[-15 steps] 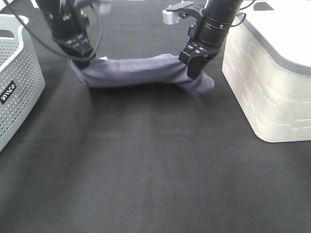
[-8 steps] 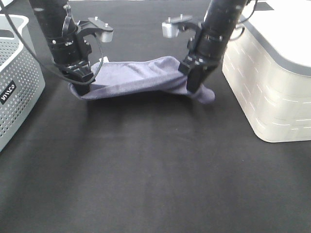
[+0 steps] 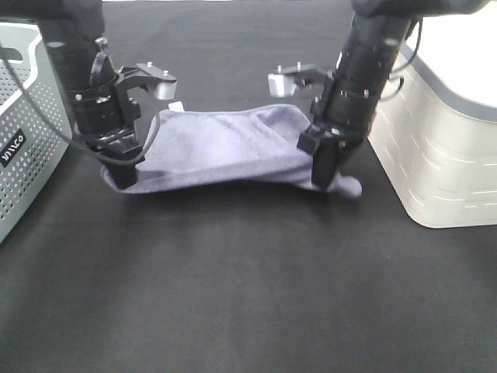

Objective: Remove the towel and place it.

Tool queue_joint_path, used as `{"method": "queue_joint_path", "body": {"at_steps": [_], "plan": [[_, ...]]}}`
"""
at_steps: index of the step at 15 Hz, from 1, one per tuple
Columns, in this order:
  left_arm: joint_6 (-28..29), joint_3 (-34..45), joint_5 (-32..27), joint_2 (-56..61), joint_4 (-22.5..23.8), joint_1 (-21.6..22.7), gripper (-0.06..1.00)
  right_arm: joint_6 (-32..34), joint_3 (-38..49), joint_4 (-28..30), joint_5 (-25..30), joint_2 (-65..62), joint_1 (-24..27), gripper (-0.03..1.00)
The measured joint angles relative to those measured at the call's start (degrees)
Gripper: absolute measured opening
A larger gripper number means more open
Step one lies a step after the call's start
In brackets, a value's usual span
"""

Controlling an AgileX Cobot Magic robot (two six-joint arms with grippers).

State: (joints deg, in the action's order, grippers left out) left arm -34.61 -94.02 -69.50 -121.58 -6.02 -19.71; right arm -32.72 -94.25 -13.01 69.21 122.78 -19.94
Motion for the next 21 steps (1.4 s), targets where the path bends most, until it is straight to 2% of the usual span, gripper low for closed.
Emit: {"method": "queue_joint_path", "body": {"at_steps": [6,9,12,16,18,21], "plan": [[-0.1,4.0,0.0,0.9,-1.6,-0.1,0.00,0.0,8.8,-4.2,-0.1,0.0,-0.2,0.00],[-0.1,4.6,0.0,1.0,-1.5,-0.1,0.00,0.0,8.9,-5.5,-0.1,0.0,-0.2,0.00],[-0.7,9.1,0.1,2.2,-1.1,-0.1,0.00,0.1,8.9,-6.8,-0.1,0.0,-0.5,0.01],[-1.8,12.8,0.0,3.2,-1.1,-0.1,0.00,-0.1,8.9,-6.2,-0.1,0.0,-5.3,0.03],[-1.8,12.8,0.0,3.6,-0.9,-0.1,0.00,0.1,8.9,-5.8,-0.1,0.0,-6.8,0.07],[-1.9,12.8,0.0,3.7,0.5,-0.1,0.00,1.1,8.9,-4.5,-0.1,0.0,-6.9,0.19]]}}
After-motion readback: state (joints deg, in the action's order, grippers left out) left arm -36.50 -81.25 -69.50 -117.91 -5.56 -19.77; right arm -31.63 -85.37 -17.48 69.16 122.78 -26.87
